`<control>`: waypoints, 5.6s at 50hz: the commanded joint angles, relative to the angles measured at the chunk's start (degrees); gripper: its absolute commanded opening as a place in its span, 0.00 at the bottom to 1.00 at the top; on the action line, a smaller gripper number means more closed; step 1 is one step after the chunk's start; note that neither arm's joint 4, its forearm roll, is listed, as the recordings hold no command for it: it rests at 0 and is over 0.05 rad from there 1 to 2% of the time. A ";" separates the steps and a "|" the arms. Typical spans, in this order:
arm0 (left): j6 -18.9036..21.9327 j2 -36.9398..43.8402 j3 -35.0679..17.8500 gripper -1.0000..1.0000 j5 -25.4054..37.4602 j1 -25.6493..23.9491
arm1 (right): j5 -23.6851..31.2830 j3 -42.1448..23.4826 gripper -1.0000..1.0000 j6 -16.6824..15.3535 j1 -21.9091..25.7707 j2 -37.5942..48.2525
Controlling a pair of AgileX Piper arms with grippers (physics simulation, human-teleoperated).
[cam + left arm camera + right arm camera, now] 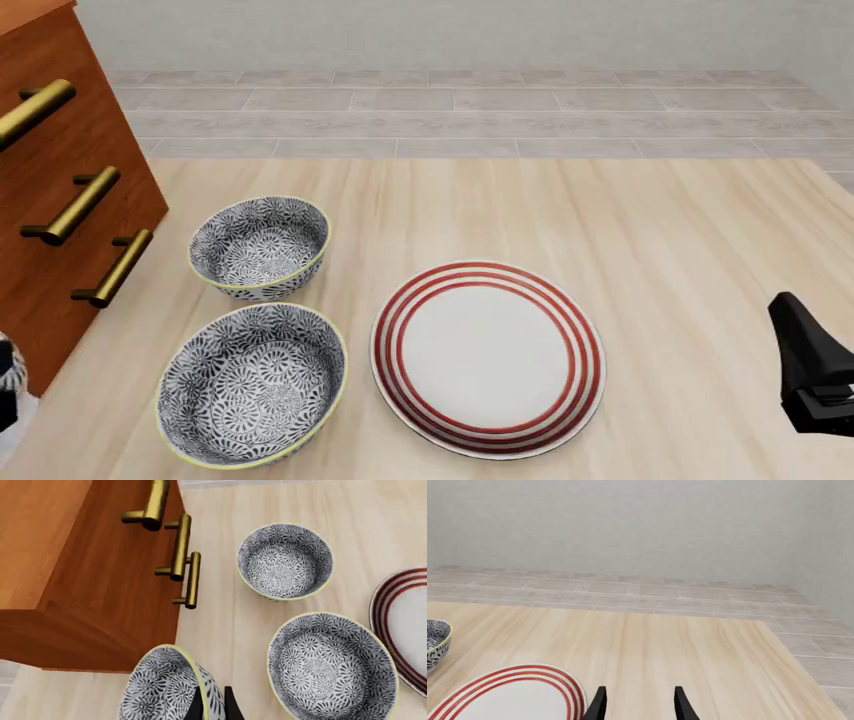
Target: Put the bowl at the front on the plate.
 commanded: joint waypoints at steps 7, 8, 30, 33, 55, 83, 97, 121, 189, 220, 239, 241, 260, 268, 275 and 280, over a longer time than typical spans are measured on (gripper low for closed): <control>4.21 -1.50 -13.05 0.00 2.77 -9.15 | 0.22 0.00 1.00 -0.17 0.22 -0.21; 4.21 -1.50 -13.06 0.00 2.77 -9.15 | 0.22 0.00 1.00 -0.17 0.22 -0.21; 13.03 0.67 -16.63 0.00 -3.36 -20.45 | 0.19 -0.02 1.00 -0.39 0.64 -0.32; 15.38 0.92 -16.79 0.00 -4.38 -22.73 | 0.57 -0.02 1.00 -0.47 0.56 -0.70; 22.48 13.09 -16.94 0.00 -15.57 -37.83 | 0.01 0.00 1.00 -0.69 0.48 -0.08; 27.48 25.15 -14.19 0.00 -29.08 -49.67 | 0.34 0.00 1.00 -0.93 0.62 -0.45; 27.38 31.54 -15.69 0.00 -33.57 -54.08 | 0.50 0.00 1.00 -0.86 0.55 -0.69; 27.18 42.53 -18.19 0.00 -40.62 -60.24 | 1.63 -0.02 1.00 -0.23 -0.05 -2.24; 25.92 64.22 -23.47 0.00 -51.49 -69.06 | 1.58 -0.01 1.00 -0.34 0.17 -2.49; 24.52 69.64 -24.37 0.00 -55.17 -69.57 | 1.86 -0.01 1.00 -0.12 -0.16 -2.91; 22.81 71.56 -24.25 0.00 -56.00 -71.25 | 1.83 -0.05 1.00 -0.43 0.08 -2.76; 22.81 71.85 -24.12 0.00 -56.24 -71.34 | 1.82 -0.06 1.00 -0.46 0.14 -2.72; 23.04 73.86 -23.68 0.00 -56.24 -70.96 | 1.20 0.00 1.00 -0.54 0.38 -2.07; 22.38 74.24 -23.87 0.00 -55.61 -70.87 | 1.64 -0.01 1.00 -0.56 0.33 -2.58; 21.94 74.55 -24.04 0.00 -55.15 -71.29 | 1.77 -0.02 1.00 -0.53 0.22 -2.77; 21.43 75.00 -24.24 0.00 -54.91 -71.23 | 2.04 0.00 1.00 -0.48 0.11 -3.10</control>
